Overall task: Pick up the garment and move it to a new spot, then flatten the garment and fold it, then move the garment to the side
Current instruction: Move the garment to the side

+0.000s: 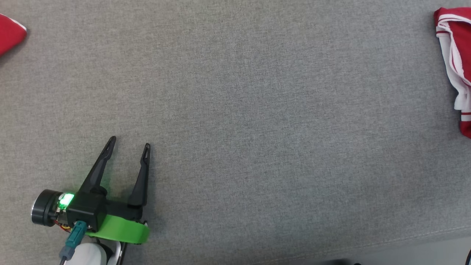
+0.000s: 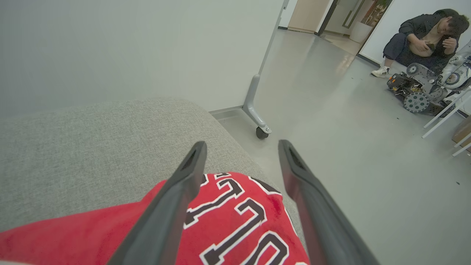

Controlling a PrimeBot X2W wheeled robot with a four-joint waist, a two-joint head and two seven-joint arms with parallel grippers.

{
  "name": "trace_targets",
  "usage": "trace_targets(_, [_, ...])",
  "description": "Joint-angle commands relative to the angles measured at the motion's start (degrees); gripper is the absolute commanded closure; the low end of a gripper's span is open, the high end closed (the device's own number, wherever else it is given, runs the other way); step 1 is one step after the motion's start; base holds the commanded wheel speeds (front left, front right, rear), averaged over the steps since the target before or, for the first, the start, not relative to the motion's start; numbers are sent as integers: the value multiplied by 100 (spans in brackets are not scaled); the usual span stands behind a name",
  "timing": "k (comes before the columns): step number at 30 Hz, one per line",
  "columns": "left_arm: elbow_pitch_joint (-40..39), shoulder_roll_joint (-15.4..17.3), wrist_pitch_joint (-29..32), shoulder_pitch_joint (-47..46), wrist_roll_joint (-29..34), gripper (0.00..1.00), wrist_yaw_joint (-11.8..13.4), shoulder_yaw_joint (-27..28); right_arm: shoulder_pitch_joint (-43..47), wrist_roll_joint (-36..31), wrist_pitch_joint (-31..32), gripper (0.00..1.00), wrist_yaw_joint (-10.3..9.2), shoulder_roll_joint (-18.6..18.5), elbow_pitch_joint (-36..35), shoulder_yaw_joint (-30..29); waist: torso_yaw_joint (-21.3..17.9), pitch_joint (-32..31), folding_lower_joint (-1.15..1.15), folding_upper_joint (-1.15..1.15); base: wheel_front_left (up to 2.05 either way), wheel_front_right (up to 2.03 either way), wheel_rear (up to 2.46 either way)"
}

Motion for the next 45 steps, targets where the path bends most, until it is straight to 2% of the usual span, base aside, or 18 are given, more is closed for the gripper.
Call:
trace_targets(1, [29,-74,-1,69,14,0,-8,34,148,-30,-228,0,-8,16,-16,103,-100,-318,-1,0,0,0,0])
trace_targets(4, [118,-253,-1,171,-39,0,-2,92,416,75,-688,0,-9,64,-140,494,-109,-705,-1,0,0,0,0])
trace_targets(8, [269,-473,-1,347,-91,0,10,194,1185,546,-925,0,-8,238,-571,1158,-17,-1308,-1,0,0,0,0])
trace_targets(13, [357,-682,0,675,-175,0,88,395,2605,1145,-987,0,-8,393,-1624,1998,142,-1979,-1,0,0,0,0])
trace_targets(18, [457,-784,-1,1074,-220,0,150,531,4155,1617,-984,0,-8,851,-2873,2575,342,-2572,-1,0,0,0,0])
trace_targets(22, [499,-817,-1,1384,-228,0,200,539,5101,1808,-983,0,-11,1169,-3449,2938,443,-2955,-1,0,0,0,0])
trace_targets(31, [550,-824,-1,1481,-298,0,304,356,6242,1980,-984,0,-8,1450,-3598,3592,626,-3231,-1,0,0,0,0])
trace_targets(45, [566,-824,-1,1519,-325,0,345,251,6403,2330,-985,0,-8,1470,-3197,4032,576,-3307,-1,0,0,0,0])
